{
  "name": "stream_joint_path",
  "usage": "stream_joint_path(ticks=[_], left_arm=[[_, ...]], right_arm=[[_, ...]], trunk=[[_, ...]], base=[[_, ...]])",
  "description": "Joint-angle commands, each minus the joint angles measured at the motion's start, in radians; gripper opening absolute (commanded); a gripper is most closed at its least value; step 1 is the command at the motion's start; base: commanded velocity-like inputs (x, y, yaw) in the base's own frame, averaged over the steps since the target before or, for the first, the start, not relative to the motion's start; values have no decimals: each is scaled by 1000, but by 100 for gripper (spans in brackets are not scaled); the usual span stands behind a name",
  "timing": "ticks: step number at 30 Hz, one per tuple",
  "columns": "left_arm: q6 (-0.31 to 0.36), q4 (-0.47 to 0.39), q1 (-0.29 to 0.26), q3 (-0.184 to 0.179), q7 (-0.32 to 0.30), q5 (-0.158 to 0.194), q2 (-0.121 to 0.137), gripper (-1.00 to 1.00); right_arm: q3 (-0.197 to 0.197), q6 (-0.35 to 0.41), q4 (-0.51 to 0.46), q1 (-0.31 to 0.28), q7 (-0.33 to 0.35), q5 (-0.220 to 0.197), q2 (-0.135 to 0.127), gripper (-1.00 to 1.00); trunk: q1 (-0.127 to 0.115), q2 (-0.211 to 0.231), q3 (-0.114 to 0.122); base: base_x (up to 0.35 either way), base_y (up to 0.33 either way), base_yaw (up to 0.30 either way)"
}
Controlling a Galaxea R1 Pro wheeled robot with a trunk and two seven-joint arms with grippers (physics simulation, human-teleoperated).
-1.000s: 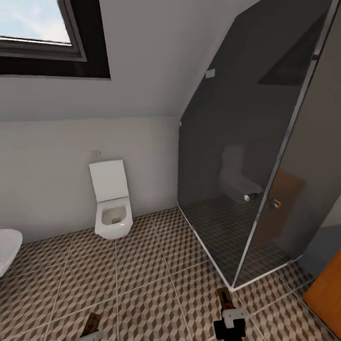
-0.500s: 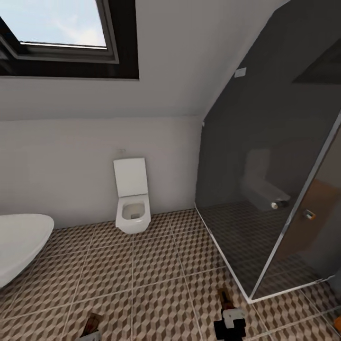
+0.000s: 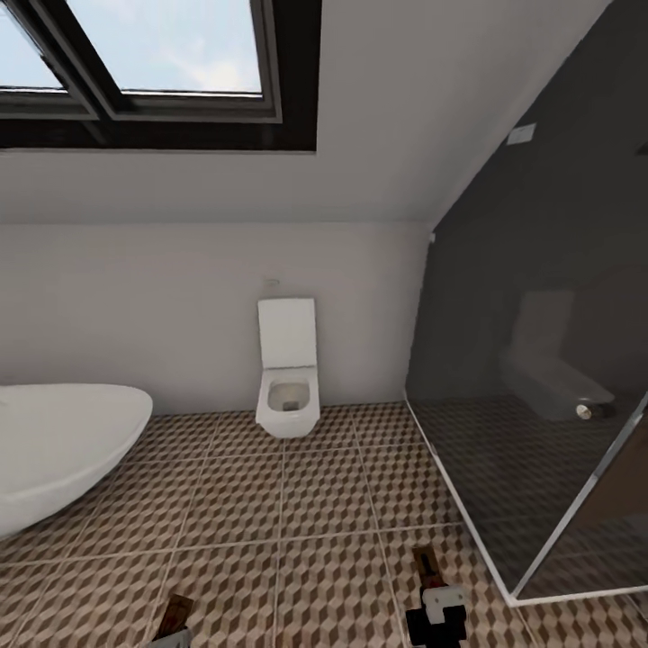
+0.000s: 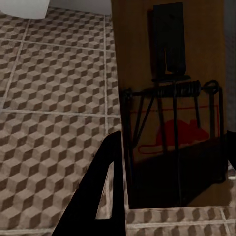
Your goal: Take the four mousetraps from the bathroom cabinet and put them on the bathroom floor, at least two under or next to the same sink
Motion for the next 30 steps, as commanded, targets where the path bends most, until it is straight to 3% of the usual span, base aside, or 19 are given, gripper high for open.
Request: stream_joint_path(ticks=[1,9,30], left_arm=[[-1,3,-1,-4,12,-9,-1,-100],[-1,3,-1,-4,12,-9,-1,-100],[-1,3,-1,-4,12,-9,0,-100]], right_arm=[[9,-1,0,-1,-9,-3,0,-100],[9,-1,-1,0,-9,-3,-3,-100],[9,0,-1,-1,-6,-3,-6,-100]], trunk=[[1,-2,-2],[1,-2,-2],[1,-2,-2]], base=[[0,0,292],[0,0,218],[0,0,10]])
